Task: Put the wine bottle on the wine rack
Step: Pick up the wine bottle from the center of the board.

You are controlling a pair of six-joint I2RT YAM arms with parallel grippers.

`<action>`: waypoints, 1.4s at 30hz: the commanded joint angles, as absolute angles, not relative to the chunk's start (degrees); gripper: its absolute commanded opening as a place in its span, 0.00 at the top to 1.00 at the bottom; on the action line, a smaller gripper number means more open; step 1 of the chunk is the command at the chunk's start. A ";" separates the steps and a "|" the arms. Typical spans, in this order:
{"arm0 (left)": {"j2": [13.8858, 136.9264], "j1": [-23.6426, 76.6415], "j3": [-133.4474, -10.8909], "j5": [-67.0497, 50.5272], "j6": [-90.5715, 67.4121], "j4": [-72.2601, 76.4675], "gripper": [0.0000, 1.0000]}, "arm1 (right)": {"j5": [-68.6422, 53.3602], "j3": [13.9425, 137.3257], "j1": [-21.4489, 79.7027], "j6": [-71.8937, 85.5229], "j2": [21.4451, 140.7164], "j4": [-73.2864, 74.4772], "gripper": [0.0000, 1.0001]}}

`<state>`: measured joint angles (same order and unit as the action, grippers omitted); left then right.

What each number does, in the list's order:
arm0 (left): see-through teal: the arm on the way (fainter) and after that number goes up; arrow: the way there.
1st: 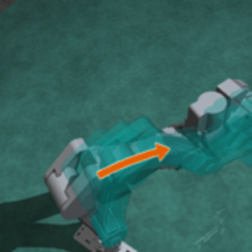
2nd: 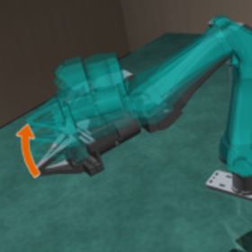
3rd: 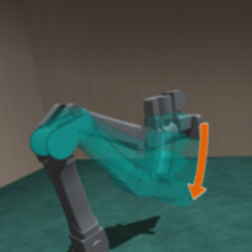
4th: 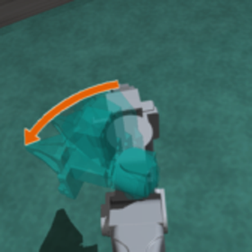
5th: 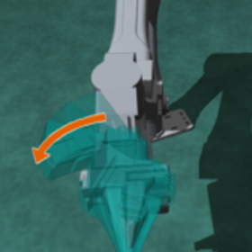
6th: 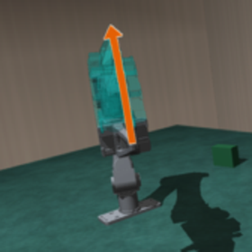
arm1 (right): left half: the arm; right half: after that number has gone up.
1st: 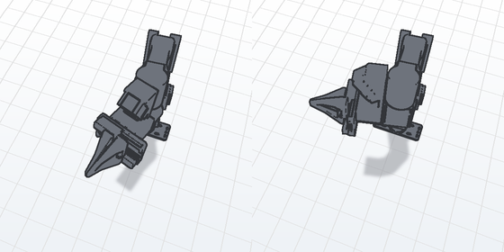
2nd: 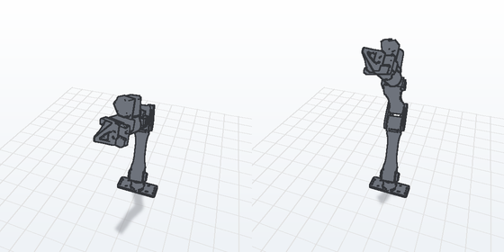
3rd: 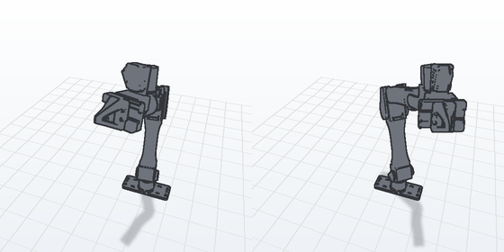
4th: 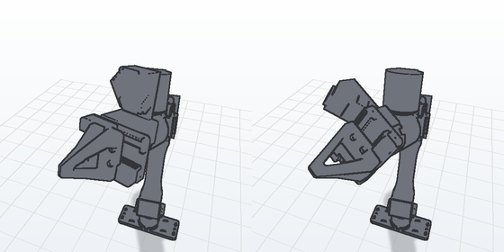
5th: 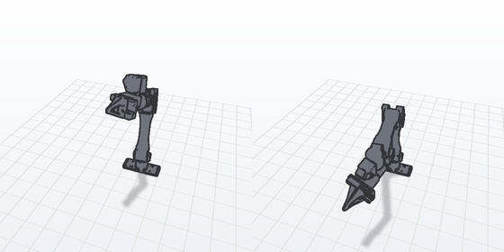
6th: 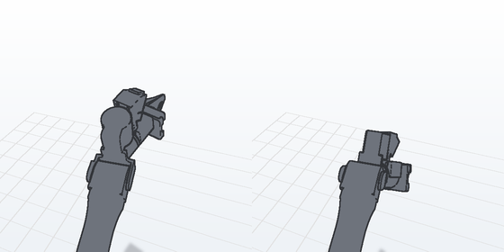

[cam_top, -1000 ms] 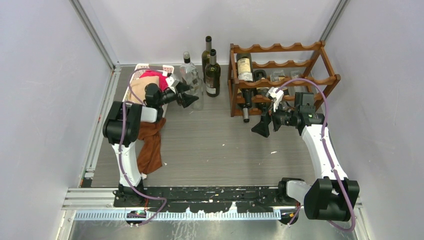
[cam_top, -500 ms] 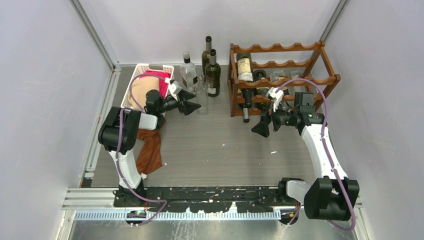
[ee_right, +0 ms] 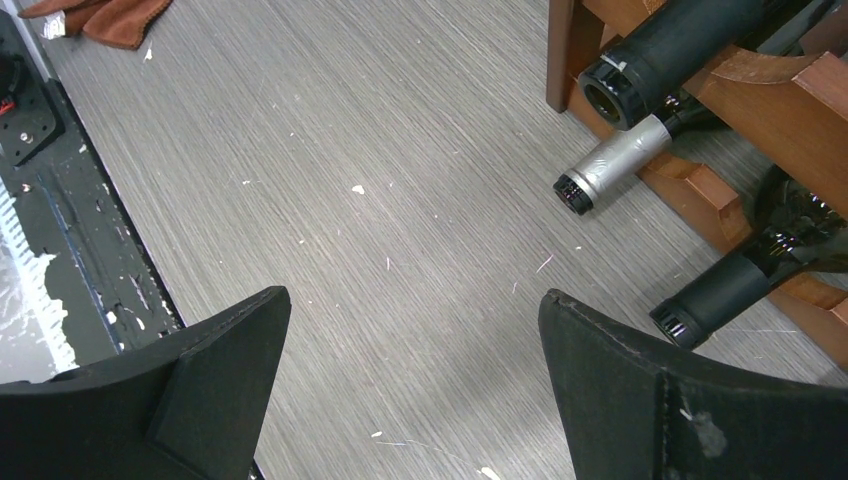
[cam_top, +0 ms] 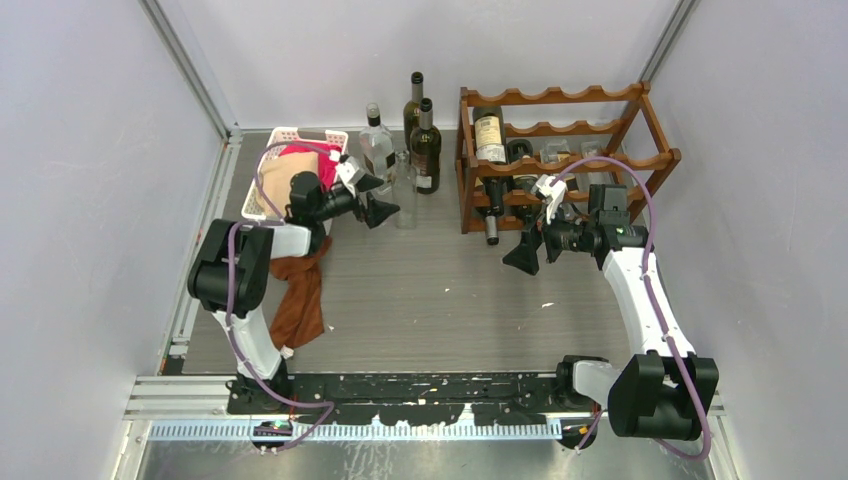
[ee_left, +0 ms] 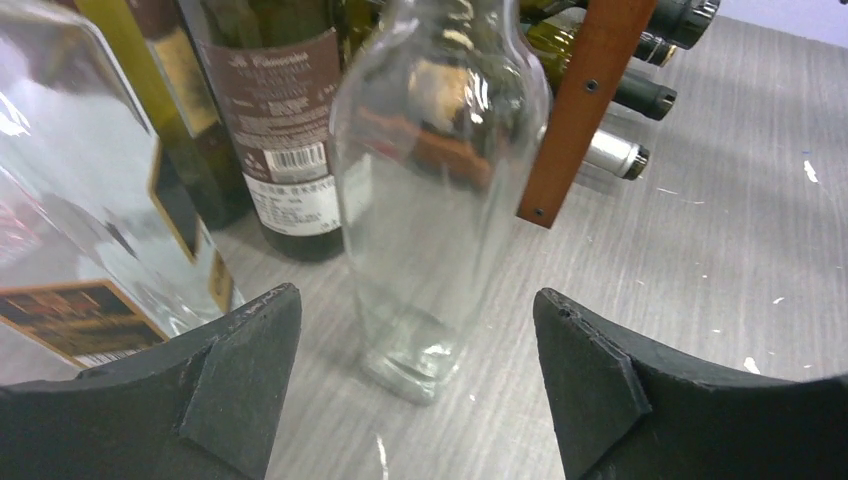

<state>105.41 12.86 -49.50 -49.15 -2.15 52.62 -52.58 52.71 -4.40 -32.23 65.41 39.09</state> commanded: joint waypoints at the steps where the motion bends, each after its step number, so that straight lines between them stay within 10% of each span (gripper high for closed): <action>1: 108.00 12.30 -54.31 -53.26 2.53 53.18 0.14 | -53.24 54.40 -4.63 -33.35 65.52 39.19 0.00; 28: 122.40 16.04 -66.56 -61.18 -5.73 65.21 0.22 | -52.91 54.76 -4.57 -33.81 66.18 39.81 0.00; 33: 122.16 16.44 -65.99 -61.09 -7.19 66.75 0.44 | -52.91 54.76 -4.57 -33.85 66.18 39.90 0.00; 38: 119.03 16.44 -61.73 -59.83 -9.30 70.65 0.98 | -52.82 54.80 -4.57 -34.06 66.12 39.99 0.00; 42: 113.26 16.48 -55.93 -59.21 -13.09 73.92 1.00 | -52.37 55.01 -4.57 -34.31 66.00 40.55 0.00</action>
